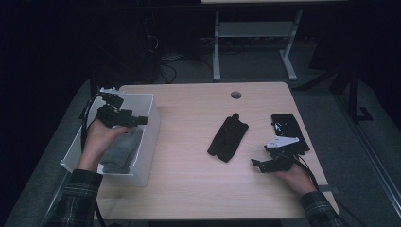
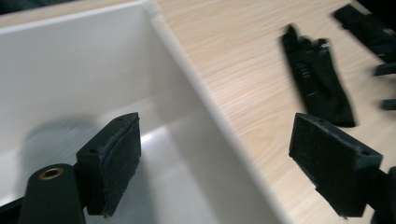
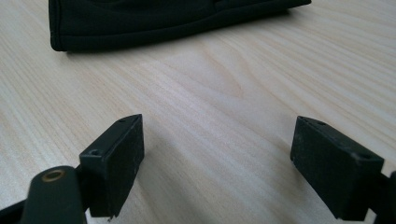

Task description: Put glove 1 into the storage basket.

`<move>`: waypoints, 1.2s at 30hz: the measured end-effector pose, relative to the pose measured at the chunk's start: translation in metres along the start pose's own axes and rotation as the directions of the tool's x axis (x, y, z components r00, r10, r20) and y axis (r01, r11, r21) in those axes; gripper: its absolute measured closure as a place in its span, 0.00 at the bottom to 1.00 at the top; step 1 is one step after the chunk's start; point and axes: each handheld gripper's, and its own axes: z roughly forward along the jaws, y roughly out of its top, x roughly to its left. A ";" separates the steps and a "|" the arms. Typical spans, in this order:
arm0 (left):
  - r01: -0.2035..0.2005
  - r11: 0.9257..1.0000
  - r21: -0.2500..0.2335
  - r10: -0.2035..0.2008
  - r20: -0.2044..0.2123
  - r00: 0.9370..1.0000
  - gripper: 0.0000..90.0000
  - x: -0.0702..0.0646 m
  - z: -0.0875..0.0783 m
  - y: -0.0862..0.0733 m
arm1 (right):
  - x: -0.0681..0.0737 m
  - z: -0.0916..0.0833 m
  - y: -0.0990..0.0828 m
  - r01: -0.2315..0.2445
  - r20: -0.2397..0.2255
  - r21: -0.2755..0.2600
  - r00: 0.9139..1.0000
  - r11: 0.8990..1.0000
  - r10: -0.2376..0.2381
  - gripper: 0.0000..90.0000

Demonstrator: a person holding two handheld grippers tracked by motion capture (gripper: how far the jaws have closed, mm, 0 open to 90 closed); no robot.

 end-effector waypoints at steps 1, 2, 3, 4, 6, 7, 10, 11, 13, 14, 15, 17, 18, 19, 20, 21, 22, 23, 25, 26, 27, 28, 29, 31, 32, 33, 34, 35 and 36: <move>-0.013 1.000 -0.001 0.013 0.013 1.000 0.18 -0.006 0.001 0.003 | 0.000 0.000 0.000 0.000 0.000 0.000 1.000 1.000 0.000 0.19; -0.026 1.000 -0.002 0.026 0.019 0.999 0.18 -0.013 0.003 0.005 | 0.000 0.000 0.000 0.000 0.000 0.000 1.000 1.000 0.000 0.19; -0.040 0.999 0.000 0.040 0.025 0.999 0.17 -0.019 0.005 0.007 | 0.000 0.000 0.000 0.001 0.000 -0.001 1.000 1.000 -0.001 0.19; -0.049 0.999 -0.002 0.049 0.033 0.998 0.17 -0.025 0.007 0.009 | 0.000 0.000 0.000 0.000 0.000 -0.001 1.000 1.000 0.000 0.19; -0.067 0.998 -0.001 0.066 0.047 0.997 0.16 -0.037 0.011 0.013 | 0.000 0.000 0.000 0.001 0.000 -0.001 1.000 1.000 -0.001 0.19; -0.075 0.997 -0.002 0.075 0.056 0.996 0.15 -0.043 0.014 0.014 | 0.000 0.000 0.000 0.000 0.000 -0.001 1.000 1.000 0.000 0.19; -0.097 0.995 -0.001 0.096 0.081 0.992 0.15 -0.060 0.024 0.017 | 0.000 0.000 0.000 0.001 0.000 -0.001 1.000 1.000 -0.001 0.19; -0.105 0.994 -0.002 0.105 0.086 0.991 0.15 -0.067 0.028 0.017 | 0.000 0.000 0.000 0.001 0.000 -0.001 1.000 1.000 -0.001 0.19; -0.126 0.992 -0.003 0.125 0.106 0.986 0.15 -0.080 0.037 0.017 | 0.000 0.000 0.000 0.002 -0.001 -0.001 1.000 1.000 -0.002 0.19; -0.130 0.991 -0.008 0.130 0.112 0.985 0.15 -0.084 0.040 0.016 | 0.000 0.000 0.000 0.002 -0.001 -0.001 1.000 1.000 -0.002 0.19; -0.141 0.990 -0.008 0.141 0.116 0.983 0.15 -0.090 0.045 0.016 | 0.000 0.000 0.000 0.002 -0.001 -0.001 1.000 1.000 -0.002 0.19; -0.170 0.985 -0.001 0.169 0.124 0.978 0.15 -0.103 0.055 0.014 | 0.000 0.000 0.000 0.002 -0.001 -0.001 1.000 1.000 -0.002 0.19; -0.170 0.985 -0.001 0.169 0.124 0.978 0.15 -0.103 0.055 0.014 | 0.000 0.000 0.000 0.002 -0.001 -0.001 1.000 1.000 -0.002 0.19; -0.176 0.984 0.001 0.174 0.138 0.975 0.15 -0.110 0.062 0.012 | 0.000 0.000 0.000 0.002 -0.002 -0.001 1.000 1.000 -0.002 0.19; -0.176 0.984 0.001 0.174 0.138 0.975 0.15 -0.110 0.062 0.012 | 0.000 0.000 0.000 0.002 -0.002 -0.001 1.000 1.000 -0.002 0.19; -0.186 0.983 0.001 0.184 0.147 0.972 0.15 -0.114 0.067 0.010 | 0.000 0.000 0.000 0.003 -0.002 -0.001 1.000 1.000 -0.003 0.19; -0.200 0.980 0.007 0.197 0.158 0.968 0.15 -0.118 0.073 0.006 | 0.000 0.000 0.000 0.003 -0.003 -0.001 1.000 1.000 -0.003 0.19; -0.204 0.979 0.007 0.200 0.165 0.966 0.15 -0.119 0.076 0.004 | 0.000 0.000 0.000 0.003 -0.003 -0.001 1.000 1.000 -0.003 0.19; -0.213 0.977 -0.002 0.210 0.177 0.962 0.15 -0.122 0.083 -0.004 | 0.000 0.000 0.000 0.003 -0.003 -0.002 1.000 1.000 -0.003 0.19; -0.217 0.976 -0.006 0.215 0.186 0.959 0.15 -0.123 0.086 -0.008 | 0.000 0.000 0.000 0.003 -0.003 -0.002 1.000 1.000 -0.003 0.19; -0.217 0.976 -0.008 0.215 0.189 0.958 0.15 -0.124 0.089 -0.011 | 0.000 0.000 0.000 0.003 -0.003 -0.001 1.000 1.000 -0.003 0.19; -0.214 0.977 -0.009 0.212 0.189 0.959 0.15 -0.125 0.092 -0.016 | 0.000 0.000 0.000 0.004 -0.003 -0.001 1.000 1.000 -0.004 0.19; -0.223 0.975 -0.008 0.220 0.191 0.957 0.15 -0.125 0.094 -0.020 | 0.000 0.000 0.000 0.003 -0.003 -0.001 1.000 1.000 -0.003 0.19; -0.220 0.975 -0.009 0.217 0.194 0.957 0.15 -0.125 0.096 -0.024 | 0.000 0.000 0.000 0.003 -0.003 -0.001 1.000 1.000 -0.003 0.19; -0.224 0.975 -0.010 0.221 0.197 0.955 0.15 -0.125 0.100 -0.034 | 0.000 0.000 0.000 0.002 -0.003 0.000 1.000 1.000 -0.002 0.19; -0.236 0.972 -0.010 0.233 0.196 0.952 0.15 -0.125 0.101 -0.037 | 0.000 0.000 0.000 0.003 -0.004 0.000 1.000 1.000 -0.003 0.18; -0.237 0.971 -0.008 0.234 0.197 0.952 0.15 -0.125 0.102 -0.042 | 0.000 0.000 0.000 0.006 -0.007 0.003 1.000 1.000 -0.006 0.18; -0.240 0.971 -0.008 0.237 0.200 0.951 0.15 -0.125 0.104 -0.047 | 0.001 0.000 0.000 0.008 -0.009 0.005 1.000 1.000 -0.008 0.18; -0.240 0.971 -0.009 0.237 0.203 0.950 0.15 -0.124 0.106 -0.053 | 0.001 0.000 0.000 0.010 -0.010 0.005 1.000 1.000 -0.010 0.18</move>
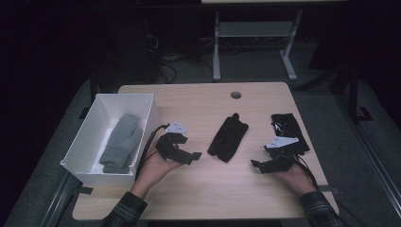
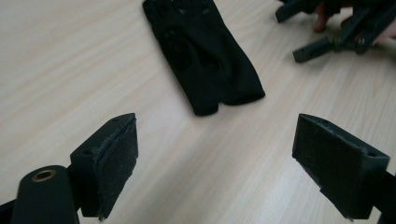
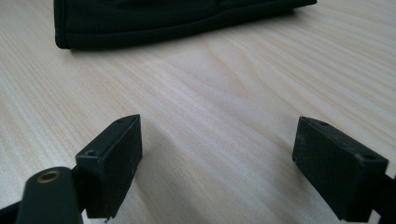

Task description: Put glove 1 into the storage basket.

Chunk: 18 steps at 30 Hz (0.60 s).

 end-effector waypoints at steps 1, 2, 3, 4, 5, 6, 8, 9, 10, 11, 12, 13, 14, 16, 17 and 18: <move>-0.003 1.000 0.013 0.003 -0.003 1.000 0.15 0.000 0.002 -0.005 | 0.000 0.000 0.000 0.003 -0.001 0.001 1.000 1.000 -0.003 0.18; 0.001 1.000 0.017 -0.001 -0.006 1.000 0.15 -0.001 0.003 -0.008 | 0.000 0.000 0.000 0.004 -0.002 0.001 1.000 1.000 -0.004 0.18; -0.006 1.000 0.024 0.007 -0.008 1.000 0.15 0.000 0.005 -0.012 | 0.000 0.000 0.000 0.004 -0.002 0.000 1.000 1.000 -0.004 0.18; -0.004 1.000 0.029 0.005 -0.011 1.000 0.15 -0.001 0.006 -0.017 | 0.000 0.000 0.000 0.004 -0.001 0.000 1.000 1.000 -0.004 0.18; -0.009 0.999 0.032 0.009 -0.014 1.000 0.15 -0.001 0.007 -0.020 | 0.000 0.000 0.000 0.005 -0.002 0.002 1.000 1.000 -0.005 0.20; -0.018 0.999 0.034 0.018 -0.018 1.000 0.15 -0.002 0.008 -0.024 | 0.001 -0.001 0.001 0.008 -0.006 0.004 1.000 1.000 -0.008 0.23; -0.034 0.999 0.036 0.035 -0.035 0.999 0.15 -0.003 0.010 -0.030 | 0.002 -0.003 0.002 0.027 -0.001 0.006 1.000 1.000 -0.027 0.33; -0.038 0.999 0.033 0.039 -0.042 0.998 0.15 -0.003 0.011 -0.035 | 0.003 -0.003 0.003 0.034 0.008 0.007 0.999 0.999 -0.034 0.38; -0.038 0.999 0.036 0.039 -0.045 0.998 0.15 -0.003 0.012 -0.037 | 0.004 -0.004 0.006 0.039 0.015 0.006 0.999 0.999 -0.039 0.43; -0.029 0.999 0.036 0.031 -0.049 0.998 0.15 -0.003 0.014 -0.042 | 0.004 -0.004 0.007 0.042 0.008 0.001 0.999 0.999 -0.042 0.48; -0.030 0.999 0.039 0.032 -0.052 0.998 0.15 -0.003 0.015 -0.044 | 0.005 -0.005 0.010 0.034 -0.004 -0.008 0.999 0.999 -0.034 0.55; -0.030 0.999 0.040 0.032 -0.054 0.998 0.15 -0.003 0.017 -0.047 | 0.005 -0.004 0.013 0.032 -0.010 -0.013 0.999 0.999 -0.032 0.60; -0.031 0.999 0.044 0.033 -0.055 0.998 0.15 -0.002 0.018 -0.049 | 0.006 -0.004 0.016 0.030 -0.017 -0.020 0.999 0.999 -0.030 0.67; -0.034 0.998 0.058 0.038 -0.064 0.997 0.15 -0.003 0.021 -0.053 | 0.008 -0.002 0.022 0.030 -0.041 -0.030 0.999 0.999 -0.031 0.80; -0.038 0.997 0.069 0.042 -0.063 0.997 0.15 -0.003 0.023 -0.055 | 0.009 -0.001 0.026 0.039 -0.049 -0.033 0.998 0.999 -0.040 0.87; -0.039 0.997 0.070 0.044 -0.065 0.997 0.15 -0.004 0.025 -0.057 | 0.011 0.000 0.030 0.048 -0.057 -0.045 0.997 0.998 -0.050 0.93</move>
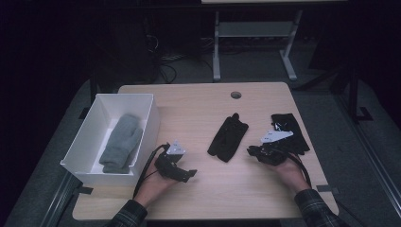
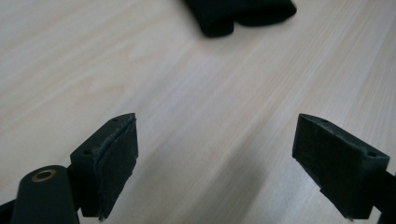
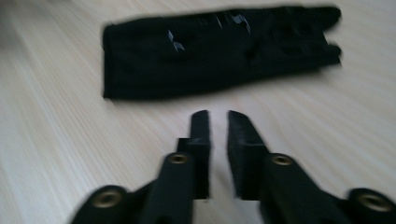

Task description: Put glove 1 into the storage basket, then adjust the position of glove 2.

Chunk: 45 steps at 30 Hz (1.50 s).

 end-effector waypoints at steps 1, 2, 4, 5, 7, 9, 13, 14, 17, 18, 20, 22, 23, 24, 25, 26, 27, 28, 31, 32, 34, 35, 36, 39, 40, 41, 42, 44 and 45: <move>-0.003 1.000 0.013 0.003 -0.004 1.000 0.15 0.000 0.001 -0.002 | 0.002 0.001 0.004 0.008 -0.009 -0.012 1.000 1.000 -0.008 0.98; -0.007 1.000 0.022 0.007 -0.004 1.000 0.15 -0.001 0.002 -0.003 | 0.003 0.002 0.007 0.011 -0.023 -0.018 1.000 1.000 -0.011 1.00; -0.009 0.999 0.032 0.010 -0.005 1.000 0.16 -0.001 0.004 -0.005 | 0.006 0.006 0.013 0.025 -0.038 -0.018 0.999 1.000 -0.026 1.00; -0.018 0.999 0.039 0.018 -0.007 1.000 0.15 -0.001 0.005 -0.007 | 0.007 0.009 0.016 0.031 -0.046 -0.023 0.998 0.999 -0.033 1.00; -0.036 0.999 0.041 0.037 -0.021 0.999 0.15 -0.002 0.006 -0.008 | 0.009 0.014 0.022 0.035 -0.066 -0.034 0.997 0.999 -0.037 1.00; -0.044 0.998 0.045 0.046 -0.025 0.999 0.15 -0.003 0.006 -0.008 | 0.010 0.015 0.024 0.033 -0.068 -0.034 0.997 0.999 -0.036 1.00; -0.063 0.998 0.006 0.063 -0.035 0.997 0.14 -0.004 0.006 -0.014 | 0.016 0.028 0.041 0.056 -0.103 -0.053 0.993 0.997 -0.061 1.00; -0.067 0.998 0.001 0.067 -0.033 0.997 0.14 -0.004 0.006 -0.015 | 0.017 0.031 0.044 0.057 -0.110 -0.057 0.992 0.997 -0.063 1.00; -0.069 0.997 -0.028 0.069 -0.028 0.997 0.14 -0.003 0.007 -0.018 | 0.019 0.041 0.055 0.057 -0.127 -0.060 0.990 0.997 -0.064 1.00; -0.069 0.997 -0.039 0.068 -0.026 0.997 0.14 -0.003 0.007 -0.019 | 0.020 0.045 0.057 0.055 -0.131 -0.058 0.989 0.997 -0.062 1.00; -0.076 0.996 -0.054 0.075 -0.027 0.997 0.14 -0.003 0.008 -0.021 | 0.021 0.051 0.061 0.056 -0.136 -0.051 0.989 0.997 -0.062 1.00; -0.074 0.996 -0.057 0.073 -0.026 0.997 0.14 -0.003 0.008 -0.021 | 0.021 0.059 0.064 0.058 -0.136 -0.048 0.989 0.997 -0.064 1.00; -0.074 0.996 -0.056 0.072 -0.026 0.997 0.14 -0.003 0.008 -0.021 | 0.021 0.062 0.064 0.055 -0.135 -0.045 0.989 0.997 -0.061 1.00; -0.074 0.996 -0.056 0.073 -0.026 0.997 0.14 -0.002 0.008 -0.021 | 0.021 0.066 0.065 0.047 -0.135 -0.031 0.990 0.998 -0.051 1.00; -0.073 0.996 -0.056 0.072 -0.026 0.997 0.14 -0.003 0.008 -0.021 | 0.021 0.069 0.064 0.043 -0.138 -0.018 0.989 0.999 -0.045 1.00; -0.072 0.996 -0.057 0.071 -0.026 0.997 0.14 -0.003 0.008 -0.021 | 0.021 0.072 0.062 0.049 -0.135 -0.009 0.990 0.999 -0.050 1.00; -0.072 0.996 -0.057 0.071 -0.026 0.997 0.14 -0.003 0.008 -0.021 | 0.022 0.077 0.060 0.055 -0.129 0.019 0.990 0.998 -0.052 1.00; -0.073 0.996 -0.057 0.071 -0.026 0.997 0.14 -0.003 0.008 -0.021 | 0.022 0.077 0.060 0.055 -0.129 0.019 0.990 0.998 -0.052 1.00; -0.078 0.996 -0.052 0.077 -0.027 0.997 0.14 -0.002 0.007 -0.021 | 0.023 0.081 0.054 0.062 -0.139 0.031 0.989 0.998 -0.057 1.00; -0.077 0.996 -0.052 0.076 -0.026 0.997 0.14 -0.002 0.007 -0.021 | 0.024 0.080 0.053 0.081 -0.149 0.038 0.986 0.996 -0.075 1.00; -0.077 0.996 -0.051 0.076 -0.026 0.997 0.14 -0.002 0.007 -0.021 | 0.028 0.077 0.052 0.089 -0.171 0.040 0.982 0.995 -0.081 1.00; -0.078 0.996 -0.052 0.076 -0.027 0.997 0.14 -0.002 0.007 -0.021 | 0.030 0.076 0.050 0.097 -0.177 0.040 0.980 0.995 -0.088 1.00; -0.079 0.996 -0.051 0.078 -0.028 0.997 0.14 -0.002 0.007 -0.021 | 0.032 0.074 0.050 0.106 -0.183 0.043 0.978 0.993 -0.097 1.00; -0.074 0.996 -0.056 0.073 -0.028 0.997 0.14 -0.002 0.008 -0.021 | 0.038 0.068 0.047 0.134 -0.201 0.057 0.972 0.989 -0.120 1.00; -0.073 0.996 -0.056 0.072 -0.027 0.997 0.14 -0.002 0.008 -0.021 | 0.039 0.066 0.045 0.139 -0.211 0.062 0.970 0.988 -0.123 1.00; -0.071 0.996 -0.057 0.070 -0.028 0.997 0.14 -0.002 0.008 -0.021 | 0.041 0.065 0.044 0.148 -0.217 0.064 0.967 0.987 -0.131 1.00; -0.068 0.996 -0.058 0.067 -0.029 0.997 0.14 -0.003 0.008 -0.021 | 0.042 0.063 0.043 0.154 -0.226 0.067 0.965 0.986 -0.135 1.00; -0.068 0.996 -0.057 0.066 -0.030 0.997 0.14 -0.003 0.007 -0.021 | 0.046 0.059 0.040 0.162 -0.239 0.069 0.961 0.984 -0.141 1.00; -0.066 0.996 -0.057 0.064 -0.030 0.997 0.14 -0.003 0.007 -0.021 | 0.046 0.058 0.039 0.175 -0.240 0.067 0.958 0.982 -0.154 1.00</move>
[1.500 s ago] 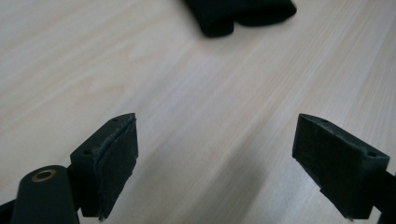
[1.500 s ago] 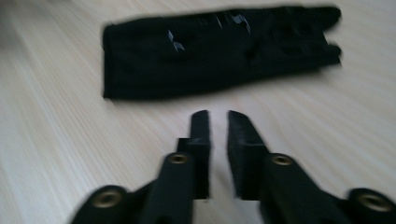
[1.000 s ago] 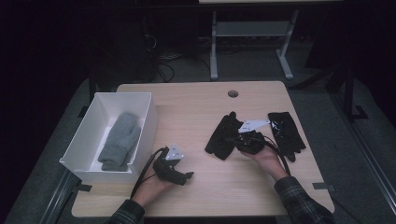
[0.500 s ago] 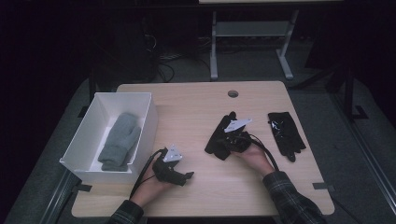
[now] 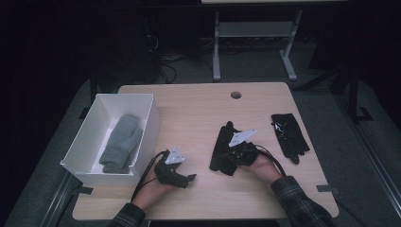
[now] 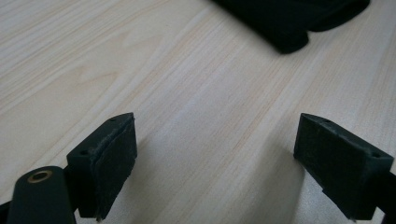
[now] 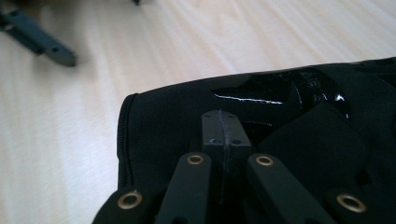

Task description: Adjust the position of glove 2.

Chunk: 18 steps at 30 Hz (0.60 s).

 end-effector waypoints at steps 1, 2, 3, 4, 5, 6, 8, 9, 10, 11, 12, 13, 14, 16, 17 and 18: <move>0.001 1.000 -0.001 -0.001 0.000 1.000 0.14 0.000 0.000 0.000 | 0.003 -0.001 -0.001 -0.006 -0.012 0.002 1.000 1.000 0.006 1.00; 0.002 1.000 -0.001 -0.002 0.000 1.000 0.14 0.000 0.000 0.000 | 0.006 -0.002 -0.002 -0.004 -0.018 0.004 1.000 1.000 0.004 1.00; 0.001 1.000 -0.001 -0.001 0.000 1.000 0.14 0.000 0.000 0.000 | 0.008 -0.003 -0.003 0.004 -0.026 0.005 1.000 1.000 -0.004 1.00; 0.002 1.000 -0.002 -0.002 -0.001 1.000 0.14 0.000 0.000 0.000 | 0.010 -0.004 -0.004 0.023 -0.031 0.009 0.999 1.000 -0.023 1.00; 0.001 1.000 -0.002 -0.001 -0.002 1.000 0.14 0.000 0.000 0.000 | 0.013 -0.005 -0.005 0.020 -0.038 0.011 0.999 1.000 -0.019 1.00; 0.001 1.000 -0.001 -0.001 -0.002 1.000 0.14 0.000 0.000 0.000 | 0.016 -0.006 -0.007 0.029 -0.046 0.016 0.999 0.999 -0.028 1.00; 0.001 1.000 -0.001 -0.001 -0.002 1.000 0.14 0.000 0.000 0.000 | 0.024 -0.010 -0.011 0.053 -0.067 0.022 0.996 0.998 -0.052 1.00; 0.001 1.000 -0.001 -0.001 -0.003 1.000 0.14 0.000 0.000 0.000 | 0.026 -0.011 -0.012 0.062 -0.075 0.026 0.995 0.998 -0.060 1.00; 0.000 1.000 -0.001 0.000 -0.003 1.000 0.14 0.000 0.000 0.000 | 0.031 -0.012 -0.013 0.069 -0.090 0.028 0.994 0.997 -0.066 1.00; 0.005 1.000 -0.004 -0.005 -0.003 1.000 0.14 0.000 0.000 0.000 | 0.032 -0.013 -0.014 0.067 -0.097 0.031 0.993 0.997 -0.064 1.00; 0.006 1.000 -0.005 -0.006 -0.003 1.000 0.14 0.000 0.000 0.000 | 0.035 -0.015 -0.015 0.082 -0.105 0.034 0.991 0.996 -0.078 1.00; 0.006 1.000 -0.005 -0.006 -0.003 1.000 0.14 0.000 0.000 0.000 | 0.038 -0.016 -0.016 0.085 -0.111 0.037 0.991 0.996 -0.080 1.00; 0.006 1.000 -0.005 -0.006 -0.003 1.000 0.14 0.000 0.000 0.000 | 0.040 -0.019 -0.017 0.094 -0.109 0.036 0.990 0.995 -0.089 1.00; 0.007 1.000 -0.005 -0.007 -0.003 1.000 0.14 0.000 0.000 0.000 | 0.039 -0.024 -0.016 0.090 -0.100 0.018 0.991 0.996 -0.087 1.00; 0.008 1.000 -0.005 -0.008 -0.003 1.000 0.14 0.000 0.000 0.000 | 0.036 -0.027 -0.015 0.076 -0.081 -0.005 0.994 0.997 -0.076 1.00; 0.007 1.000 -0.006 -0.007 -0.003 1.000 0.14 0.000 0.000 0.000 | 0.033 -0.029 -0.014 0.068 -0.072 -0.018 0.995 0.997 -0.070 1.00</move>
